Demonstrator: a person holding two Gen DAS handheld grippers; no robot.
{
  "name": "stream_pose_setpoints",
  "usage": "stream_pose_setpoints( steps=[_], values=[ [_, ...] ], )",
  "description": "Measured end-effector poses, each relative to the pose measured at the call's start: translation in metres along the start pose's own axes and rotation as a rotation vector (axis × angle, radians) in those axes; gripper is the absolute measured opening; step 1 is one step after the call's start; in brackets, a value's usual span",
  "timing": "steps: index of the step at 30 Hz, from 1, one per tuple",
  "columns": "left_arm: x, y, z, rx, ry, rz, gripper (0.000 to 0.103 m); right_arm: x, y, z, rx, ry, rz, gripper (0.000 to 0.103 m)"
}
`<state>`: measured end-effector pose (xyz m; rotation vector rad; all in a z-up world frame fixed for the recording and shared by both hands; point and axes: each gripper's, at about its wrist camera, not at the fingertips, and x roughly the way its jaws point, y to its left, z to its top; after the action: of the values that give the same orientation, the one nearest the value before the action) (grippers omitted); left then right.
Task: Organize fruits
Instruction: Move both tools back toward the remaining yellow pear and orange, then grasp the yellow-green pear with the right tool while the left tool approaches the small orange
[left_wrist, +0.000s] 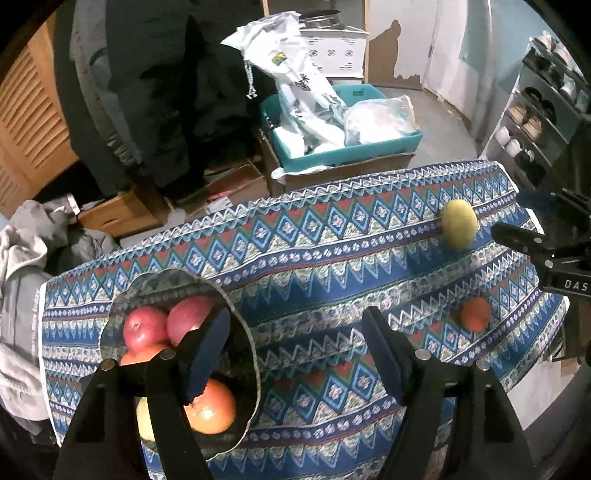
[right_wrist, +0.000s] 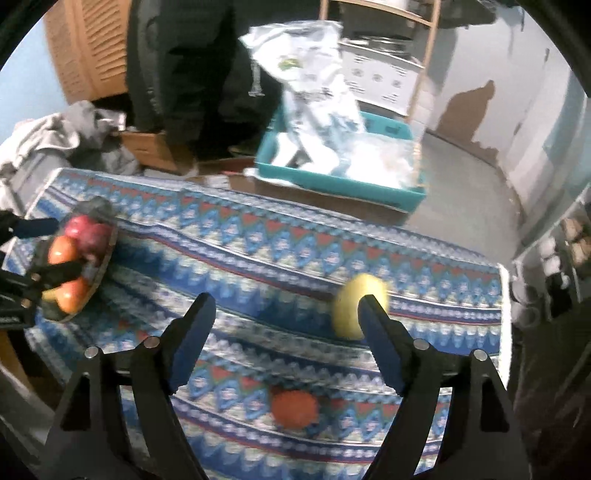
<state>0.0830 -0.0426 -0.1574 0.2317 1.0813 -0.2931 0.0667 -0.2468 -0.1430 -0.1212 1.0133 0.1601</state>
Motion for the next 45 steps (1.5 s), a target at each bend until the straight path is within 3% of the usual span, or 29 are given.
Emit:
stream_pose_setpoints(
  steps=[9,21,27,36,45],
  values=[
    [0.027,-0.011,0.020,-0.003,0.029,-0.025,0.078,0.030,-0.057,-0.005,0.114,0.080,-0.025,0.080],
    [0.065,-0.020,0.033,0.014,0.056,-0.007,0.082,0.094,-0.094,-0.010,0.243,0.179,0.039,0.083],
    [0.085,-0.022,0.035,0.040,0.072,0.016,0.082,0.122,-0.097,-0.012,0.244,0.213,0.059,0.083],
    [0.102,-0.031,0.035,0.016,0.121,-0.019,0.082,0.142,-0.096,-0.015,0.273,0.230,0.085,0.083],
    [0.097,-0.048,0.035,0.033,0.118,-0.041,0.082,0.159,-0.092,-0.012,0.281,0.256,0.112,0.069]
  ],
)
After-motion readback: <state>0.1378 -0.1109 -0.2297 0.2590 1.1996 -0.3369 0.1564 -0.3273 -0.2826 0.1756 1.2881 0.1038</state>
